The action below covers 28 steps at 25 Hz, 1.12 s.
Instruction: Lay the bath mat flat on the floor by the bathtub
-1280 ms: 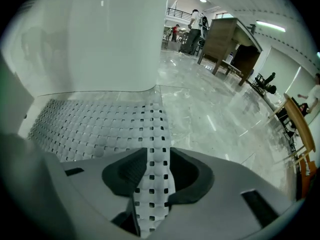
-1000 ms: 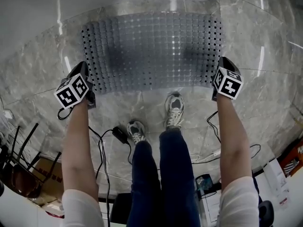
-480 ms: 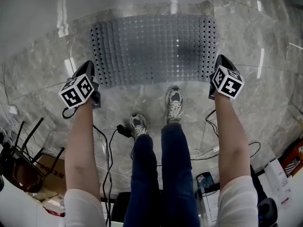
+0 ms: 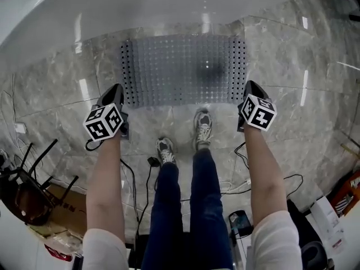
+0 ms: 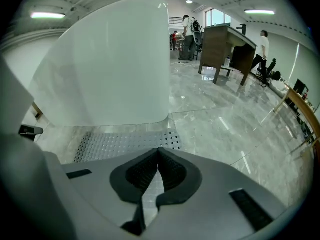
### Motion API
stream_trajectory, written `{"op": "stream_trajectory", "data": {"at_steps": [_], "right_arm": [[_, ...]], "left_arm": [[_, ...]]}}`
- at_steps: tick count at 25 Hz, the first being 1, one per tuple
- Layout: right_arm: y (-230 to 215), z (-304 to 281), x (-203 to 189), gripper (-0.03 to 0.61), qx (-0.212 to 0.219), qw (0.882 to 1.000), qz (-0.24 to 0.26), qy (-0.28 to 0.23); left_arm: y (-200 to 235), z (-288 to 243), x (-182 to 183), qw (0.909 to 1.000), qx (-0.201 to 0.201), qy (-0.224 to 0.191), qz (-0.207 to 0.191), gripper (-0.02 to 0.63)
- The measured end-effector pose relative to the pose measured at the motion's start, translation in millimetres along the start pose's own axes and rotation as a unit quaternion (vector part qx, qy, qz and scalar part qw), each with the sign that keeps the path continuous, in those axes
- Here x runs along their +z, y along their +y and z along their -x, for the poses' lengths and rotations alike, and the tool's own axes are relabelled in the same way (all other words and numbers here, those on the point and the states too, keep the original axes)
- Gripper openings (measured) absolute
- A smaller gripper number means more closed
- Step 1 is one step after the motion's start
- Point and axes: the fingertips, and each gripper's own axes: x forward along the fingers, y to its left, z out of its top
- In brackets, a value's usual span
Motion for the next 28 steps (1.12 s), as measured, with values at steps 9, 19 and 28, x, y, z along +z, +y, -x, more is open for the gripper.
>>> {"op": "stream_trajectory", "data": {"at_steps": [9,19,28], "right_arm": [[21,39,21,0.029,0.029,1.0,0.004,-0.009],[36,77,45,0.029,0.054,0.998,-0.008,-0.037],[54,137,72,0.029,0.074,0.994,-0.002,-0.077]], "left_arm": [[-25,38,34,0.9995,-0.019,-0.024,-0.006,0.038],[-53,70,60,0.9976,-0.051,-0.047,-0.01,0.038],[-82,122,88,0.9942,-0.081,-0.07,-0.009,0.038]]}}
